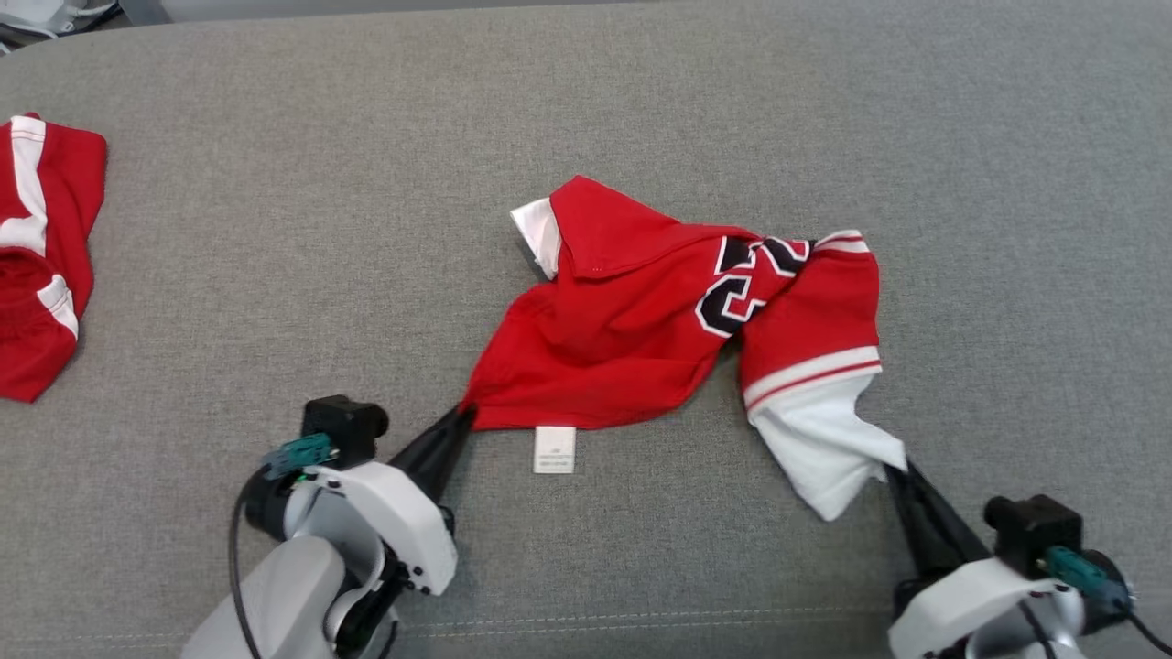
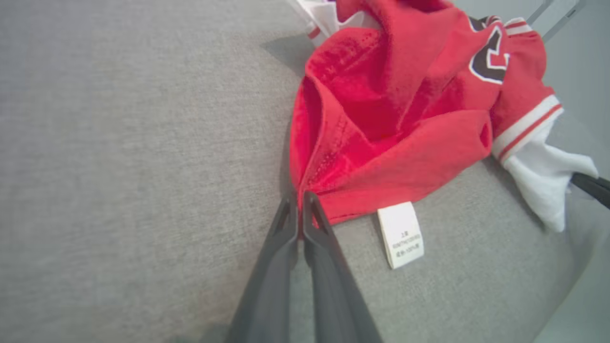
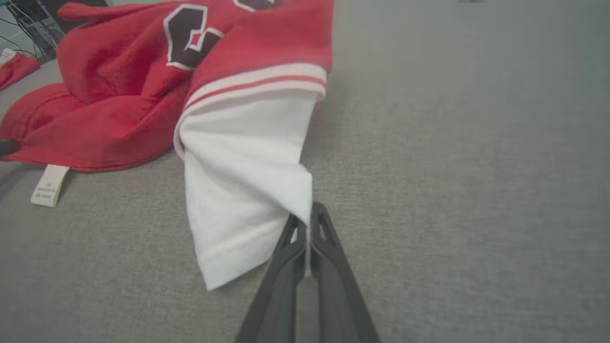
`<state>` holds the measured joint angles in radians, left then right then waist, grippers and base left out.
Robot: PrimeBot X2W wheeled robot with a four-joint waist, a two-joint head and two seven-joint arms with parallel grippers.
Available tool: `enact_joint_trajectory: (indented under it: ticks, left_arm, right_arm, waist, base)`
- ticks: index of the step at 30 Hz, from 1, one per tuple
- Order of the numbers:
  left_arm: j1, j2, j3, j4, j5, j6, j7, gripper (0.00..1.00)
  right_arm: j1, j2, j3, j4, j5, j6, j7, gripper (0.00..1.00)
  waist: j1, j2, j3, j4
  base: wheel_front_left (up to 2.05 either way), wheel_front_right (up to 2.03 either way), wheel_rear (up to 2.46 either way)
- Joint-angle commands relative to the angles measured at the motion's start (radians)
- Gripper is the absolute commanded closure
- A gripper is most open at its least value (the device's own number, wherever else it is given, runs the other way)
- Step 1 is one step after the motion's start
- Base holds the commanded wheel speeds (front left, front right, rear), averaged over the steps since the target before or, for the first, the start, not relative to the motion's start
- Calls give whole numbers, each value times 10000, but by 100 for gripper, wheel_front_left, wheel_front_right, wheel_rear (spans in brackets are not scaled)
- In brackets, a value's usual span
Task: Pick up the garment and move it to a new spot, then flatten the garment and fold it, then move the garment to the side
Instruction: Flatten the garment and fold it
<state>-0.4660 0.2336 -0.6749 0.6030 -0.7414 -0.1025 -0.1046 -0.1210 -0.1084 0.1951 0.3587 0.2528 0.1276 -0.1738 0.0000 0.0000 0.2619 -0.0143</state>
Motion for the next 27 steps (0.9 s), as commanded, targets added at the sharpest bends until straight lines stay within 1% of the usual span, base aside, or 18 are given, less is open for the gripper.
enact_joint_trajectory:
  ticks: [1,6,10,12,13,14,15,16,18,19,20,21,22,23,24,25,27]
  left_arm:
    - [50,402,421,-286,-71,132,-134,100]
    - [1098,1618,1056,-2052,-169,964,-269,100]
    - [2114,2590,1501,-4066,-309,1651,9,100]
    - [2644,2995,1747,-5105,-519,1928,213,100]
    - [2848,3184,1832,-5567,-639,2033,405,100]
    - [2935,3370,1883,-5993,-763,2042,642,100]
    - [2878,3511,1961,-6353,-937,1958,855,100]
    - [2634,3633,1990,-6623,-1140,1732,1151,100]
    - [1616,3818,2129,-6729,-1655,1157,1886,100]
    - [815,3926,2183,-6530,-1871,861,2407,100]
    - [-135,3974,2288,-6161,-2140,621,2963,100]
    - [-1123,3959,2329,-5641,-2464,417,3618,100]
    - [-2259,3978,2398,-5078,-2610,215,4091,100]
    - [-3366,3844,2634,-4386,-2870,136,4353,100]
    - [-4451,3783,2795,-3678,-2938,82,4550,100]
    - [-5549,3815,2923,-3059,-2658,45,4424,100]
    - [-7403,3624,3058,-1951,-2084,18,3869,100]
  right_arm:
    - [198,-122,93,-323,-112,31,-93,100]
    - [1163,-584,-1332,-1808,-742,31,162,100]
    - [2036,-803,-2342,-3303,-1152,31,548,100]
    - [2446,-815,-2614,-3997,-1244,31,917,100]
    - [2609,-850,-2609,-4272,-1257,31,1186,100]
    - [2665,-909,-2538,-4492,-1233,31,1441,100]
    - [2553,-993,-2406,-4643,-1190,31,1687,100]
    - [2253,-1122,-2252,-4710,-1095,31,1942,100]
    - [1001,-1612,-1655,-4465,-728,31,2532,100]
    - [-1,-1956,-1213,-4168,-375,31,2808,100]
    - [-1218,-2472,-684,-3716,-246,31,3197,100]
    - [-2552,-2812,-115,-3280,-48,31,3504,100]
    - [-4047,-3045,529,-2833,186,31,3677,100]
    - [-5570,-3302,1155,-2246,165,31,3850,100]
    - [-7077,-3291,1562,-1619,302,31,3813,100]
    - [-8552,-3219,1629,-943,300,31,3456,100]
    - [-10826,-2989,1340,619,41,31,2762,100]
  waist:
    - [0,0,-31,25]
    - [0,0,-54,169]
    - [0,0,96,280]
    - [0,0,177,307]
    - [0,0,242,343]
    - [0,0,322,385]
    - [0,0,361,407]
    - [0,0,391,441]
    - [0,0,380,406]
    - [0,0,370,354]
    - [0,0,363,265]
    - [0,0,302,185]
    - [0,0,222,65]
    - [0,0,108,-71]
    - [0,0,-19,-203]
    - [0,0,-103,-325]
    - [0,0,-246,-397]
  base:
    - [0,0,0]
    - [0,0,0]
    - [0,0,0]
    - [0,0,0]
    - [0,0,0]
    - [0,0,0]
    - [0,0,0]
    - [0,0,0]
    - [0,0,0]
    - [0,0,0]
    - [0,0,0]
    - [0,0,0]
    - [0,0,0]
    - [0,0,0]
    - [0,0,0]
    - [0,0,0]
    - [0,0,0]
